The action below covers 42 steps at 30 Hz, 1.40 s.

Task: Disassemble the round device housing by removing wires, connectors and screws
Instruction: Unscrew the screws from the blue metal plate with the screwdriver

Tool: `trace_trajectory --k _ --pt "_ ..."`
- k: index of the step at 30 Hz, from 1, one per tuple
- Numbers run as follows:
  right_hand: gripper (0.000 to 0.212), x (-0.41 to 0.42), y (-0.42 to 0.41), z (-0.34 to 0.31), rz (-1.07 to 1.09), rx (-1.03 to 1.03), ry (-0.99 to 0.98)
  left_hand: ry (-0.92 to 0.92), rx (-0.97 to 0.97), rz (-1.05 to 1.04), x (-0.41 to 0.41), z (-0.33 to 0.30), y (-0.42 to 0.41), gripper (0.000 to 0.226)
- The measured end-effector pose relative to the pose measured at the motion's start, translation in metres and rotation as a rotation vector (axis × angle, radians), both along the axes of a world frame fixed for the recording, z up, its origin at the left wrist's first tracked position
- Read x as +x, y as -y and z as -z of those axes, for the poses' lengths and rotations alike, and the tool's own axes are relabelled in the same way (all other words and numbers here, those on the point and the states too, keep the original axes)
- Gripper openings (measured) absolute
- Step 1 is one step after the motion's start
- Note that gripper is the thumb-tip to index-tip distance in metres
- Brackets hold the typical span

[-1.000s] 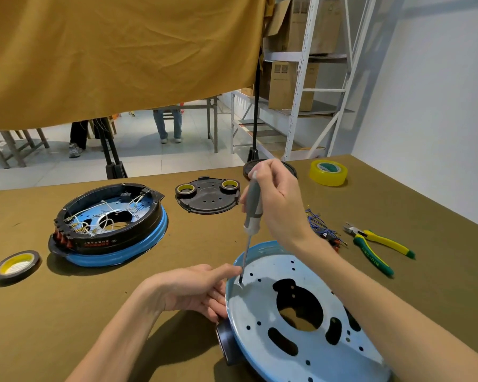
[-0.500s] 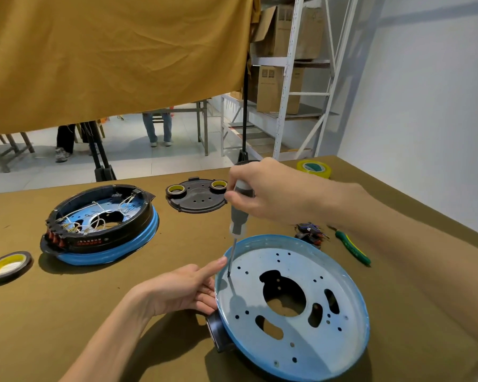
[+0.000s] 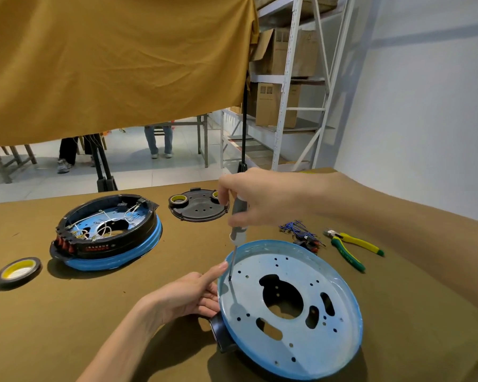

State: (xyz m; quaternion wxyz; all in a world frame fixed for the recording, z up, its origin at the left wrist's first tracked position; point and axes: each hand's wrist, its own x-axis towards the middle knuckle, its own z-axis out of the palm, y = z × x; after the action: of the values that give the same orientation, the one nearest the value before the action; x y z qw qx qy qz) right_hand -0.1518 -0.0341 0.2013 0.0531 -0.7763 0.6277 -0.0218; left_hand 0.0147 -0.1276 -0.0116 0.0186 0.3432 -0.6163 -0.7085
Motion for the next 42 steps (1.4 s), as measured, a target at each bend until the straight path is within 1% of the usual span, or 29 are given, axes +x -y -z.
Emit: trace_trajectory --k 2,4,5,7,8,9,11,12,14,16,17,19,21,22,23,24,25,27,28,29,30,32,33,34,36,37,39,41,42 --pt "0.036 -0.002 -0.003 -0.006 0.0 0.08 0.031 -0.006 0.019 -0.005 0.0 -0.001 -0.001 0.093" --pt "0.035 -0.001 -0.005 -0.005 0.047 0.06 -0.003 -0.001 0.022 -0.018 -0.001 -0.002 -0.003 0.086" --pt "0.04 0.0 -0.005 -0.002 0.089 0.009 -0.08 0.006 0.017 -0.026 -0.002 -0.002 -0.004 0.087" --pt "0.062 0.003 -0.005 0.003 0.146 -0.123 -0.257 0.014 0.01 -0.04 -0.003 -0.001 -0.005 0.088" --pt "0.063 0.003 -0.004 0.004 0.138 -0.14 -0.27 0.012 0.011 -0.042 -0.003 -0.001 -0.005 0.088" --pt "0.054 0.002 -0.003 0.005 0.107 -0.11 -0.226 0.009 0.014 -0.042 -0.003 0.0 -0.004 0.087" --pt "0.021 -0.001 -0.005 0.0 0.0 -0.024 -0.081 0.008 0.023 -0.037 -0.003 -0.001 -0.004 0.083" --pt "0.015 -0.002 -0.006 -0.004 -0.054 0.013 -0.048 0.008 0.027 -0.037 -0.003 -0.001 -0.004 0.081" --pt "0.033 -0.002 -0.008 -0.007 -0.131 0.081 -0.033 0.013 0.024 -0.04 -0.003 0.0 -0.004 0.085" --pt "0.043 -0.001 -0.007 -0.005 -0.1 0.077 -0.073 0.011 0.02 -0.038 -0.003 0.001 -0.003 0.085" --pt "0.048 -0.001 -0.005 -0.002 -0.05 0.049 -0.117 0.006 0.024 -0.035 -0.003 0.001 -0.003 0.083" --pt "0.054 0.001 -0.002 0.003 0.061 -0.071 -0.269 -0.003 0.031 -0.035 -0.002 0.002 -0.002 0.082" --pt "0.055 0.001 0.002 0.01 0.068 -0.189 -0.383 -0.002 0.027 -0.032 -0.002 0.003 -0.001 0.082" --pt "0.048 0.0 0.004 0.011 0.038 -0.21 -0.381 -0.002 0.025 -0.032 -0.002 0.004 -0.001 0.085" --pt "0.037 -0.001 0.005 0.011 0.002 -0.199 -0.314 0.001 0.024 -0.035 -0.002 0.004 0.0 0.088" --pt "0.025 -0.003 0.005 0.009 -0.036 -0.158 -0.203 0.002 0.024 -0.038 -0.002 0.005 0.001 0.09" --pt "0.02 -0.005 0.005 0.007 -0.063 -0.09 -0.084 0.004 0.027 -0.039 -0.002 0.005 0.001 0.091" --pt "0.035 -0.009 0.004 0.001 -0.105 0.021 0.089 0.01 0.028 -0.038 -0.002 0.006 0.002 0.095" --pt "0.04 -0.009 0.003 0.002 -0.097 0.024 0.094 0.012 0.027 -0.038 -0.003 0.006 0.002 0.097" --pt "0.041 -0.008 0.003 0.005 -0.068 -0.005 0.045 0.011 0.026 -0.037 -0.003 0.006 0.002 0.098" --pt "0.043 -0.008 0.004 0.009 -0.027 -0.067 -0.047 0.008 0.028 -0.038 -0.003 0.006 0.002 0.096" --pt "0.059 -0.007 0.007 0.012 0.065 -0.223 -0.238 0.003 0.031 -0.038 -0.002 0.005 0.002 0.09" --pt "0.062 -0.006 0.009 0.013 0.081 -0.25 -0.266 0.002 0.029 -0.035 -0.002 0.004 0.001 0.088" --pt "0.055 -0.007 0.01 0.012 0.07 -0.224 -0.238 0.002 0.028 -0.034 -0.002 0.003 0.001 0.088" --pt "0.023 -0.011 0.009 0.007 -0.004 -0.085 -0.048 0.009 0.025 -0.044 -0.003 0.003 0.0 0.091" --pt "0.015 -0.012 0.008 0.003 -0.03 -0.004 0.014 0.012 0.024 -0.048 -0.003 0.002 -0.001 0.092" --pt "0.033 -0.014 0.006 -0.002 -0.049 0.094 0.056 0.01 0.028 -0.05 -0.003 0.002 -0.002 0.093" --pt "0.037 -0.011 0.005 0.002 0.01 0.035 0.017 0.012 0.03 -0.05 -0.002 0.001 -0.002 0.092" --pt "0.043 -0.008 0.006 0.007 0.043 -0.037 -0.058 0.011 0.033 -0.05 -0.002 0.0 -0.003 0.09"
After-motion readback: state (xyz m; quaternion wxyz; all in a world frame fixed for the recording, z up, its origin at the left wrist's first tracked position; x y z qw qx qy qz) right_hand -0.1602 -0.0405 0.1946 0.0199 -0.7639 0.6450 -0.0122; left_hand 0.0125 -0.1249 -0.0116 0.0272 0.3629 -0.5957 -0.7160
